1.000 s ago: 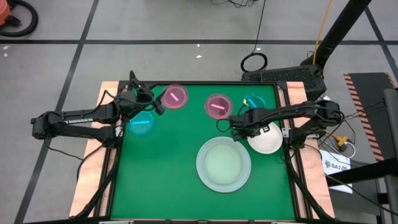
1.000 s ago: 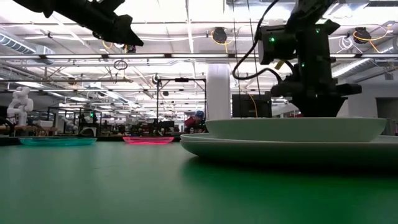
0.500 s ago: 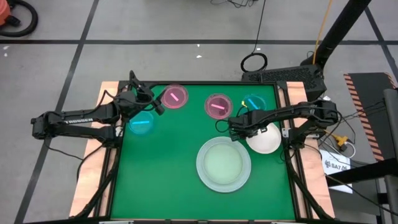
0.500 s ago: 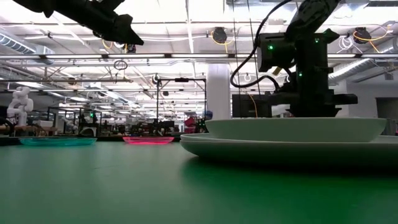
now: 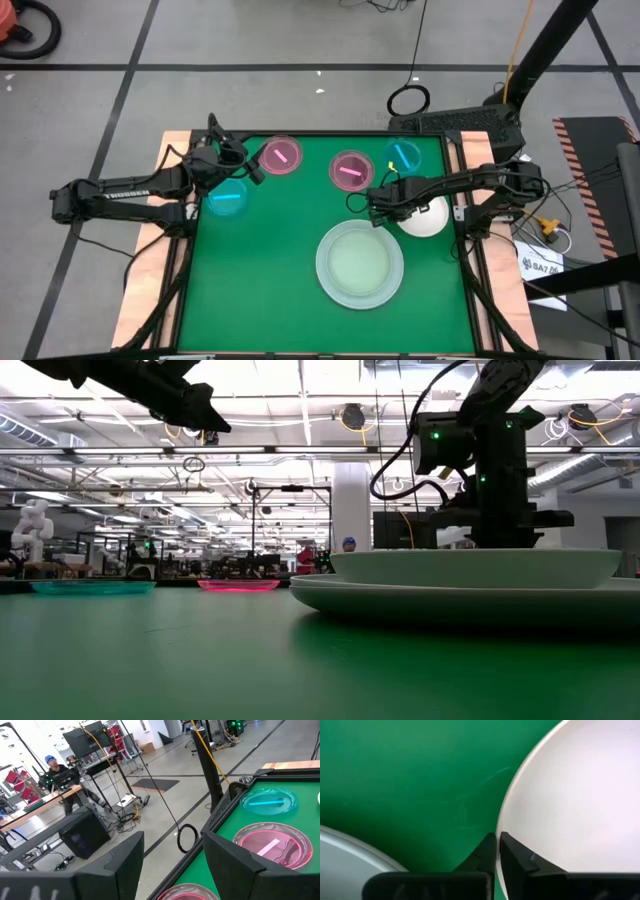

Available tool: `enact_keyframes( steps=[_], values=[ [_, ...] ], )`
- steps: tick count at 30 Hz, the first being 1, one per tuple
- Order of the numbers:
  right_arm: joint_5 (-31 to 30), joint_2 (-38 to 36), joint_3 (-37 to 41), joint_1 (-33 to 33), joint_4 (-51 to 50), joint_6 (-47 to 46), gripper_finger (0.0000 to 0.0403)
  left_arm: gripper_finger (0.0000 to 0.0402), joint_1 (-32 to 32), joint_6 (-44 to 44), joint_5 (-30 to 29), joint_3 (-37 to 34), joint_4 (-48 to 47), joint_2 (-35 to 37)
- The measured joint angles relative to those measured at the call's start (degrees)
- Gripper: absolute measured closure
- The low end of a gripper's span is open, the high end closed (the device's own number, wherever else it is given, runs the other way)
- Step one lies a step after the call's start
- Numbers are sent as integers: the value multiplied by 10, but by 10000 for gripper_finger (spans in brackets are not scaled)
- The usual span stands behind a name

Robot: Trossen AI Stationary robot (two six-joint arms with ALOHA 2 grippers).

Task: Stack plastic plates
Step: Stack the white plate on top of the green plate

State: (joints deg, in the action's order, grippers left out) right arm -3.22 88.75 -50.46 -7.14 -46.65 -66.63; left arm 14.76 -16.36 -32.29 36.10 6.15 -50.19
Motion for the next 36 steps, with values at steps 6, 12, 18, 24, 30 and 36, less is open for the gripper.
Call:
enact_keyframes(
  steps=[6,12,18,24,30,36],
  values=[
    [4,0,0,0,-2,1,397,190,0,0,0,0,0,0],
    [9,0,-28,0,-54,14,399,190,0,1,0,0,-1,0],
    [3,0,-87,4,-118,42,399,190,0,1,0,0,-5,0],
    [2,0,-158,27,-141,90,400,190,0,1,0,0,-5,0],
    [-12,0,-229,71,-145,121,400,190,0,1,0,0,-5,0],
    [-26,0,-275,135,-105,188,401,190,0,1,0,0,-4,0]
  ],
)
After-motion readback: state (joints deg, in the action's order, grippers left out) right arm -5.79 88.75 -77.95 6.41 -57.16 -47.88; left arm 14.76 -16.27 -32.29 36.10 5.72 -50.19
